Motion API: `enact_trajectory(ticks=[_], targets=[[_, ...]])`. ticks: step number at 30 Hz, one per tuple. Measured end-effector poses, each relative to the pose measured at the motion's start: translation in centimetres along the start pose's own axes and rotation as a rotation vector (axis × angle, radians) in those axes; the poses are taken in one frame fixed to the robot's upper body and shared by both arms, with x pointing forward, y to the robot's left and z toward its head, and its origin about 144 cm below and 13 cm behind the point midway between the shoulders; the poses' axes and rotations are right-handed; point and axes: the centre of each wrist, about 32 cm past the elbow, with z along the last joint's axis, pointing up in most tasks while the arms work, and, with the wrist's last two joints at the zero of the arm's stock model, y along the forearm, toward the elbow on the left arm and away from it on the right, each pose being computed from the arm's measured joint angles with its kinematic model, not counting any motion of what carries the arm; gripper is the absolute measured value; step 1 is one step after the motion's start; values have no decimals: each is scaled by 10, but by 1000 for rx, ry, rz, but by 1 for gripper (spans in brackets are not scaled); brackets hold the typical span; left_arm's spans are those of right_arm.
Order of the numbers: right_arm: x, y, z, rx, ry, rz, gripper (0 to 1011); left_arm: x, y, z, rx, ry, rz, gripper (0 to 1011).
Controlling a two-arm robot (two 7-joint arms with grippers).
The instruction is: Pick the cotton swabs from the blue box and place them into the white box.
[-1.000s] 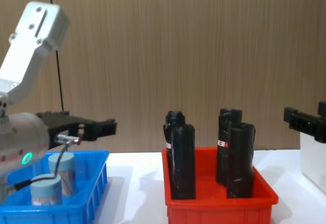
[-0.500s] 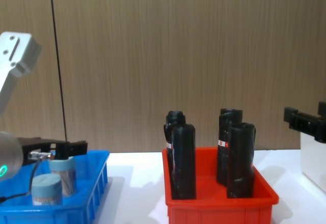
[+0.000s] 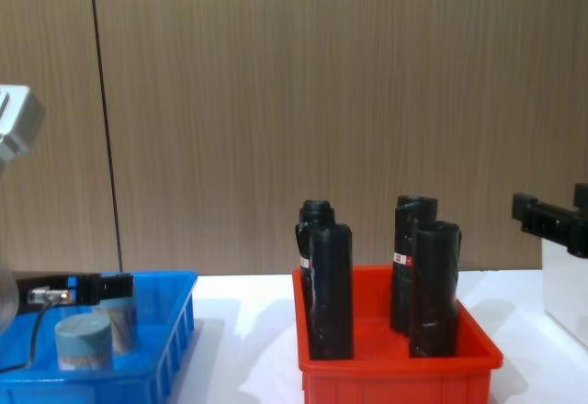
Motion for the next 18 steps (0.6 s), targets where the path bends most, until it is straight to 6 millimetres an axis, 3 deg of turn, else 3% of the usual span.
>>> enact_trajectory(ticks=[18], targets=[[0, 0, 0, 0, 0, 0, 688, 13, -8, -13, 60, 51, -35, 1004]])
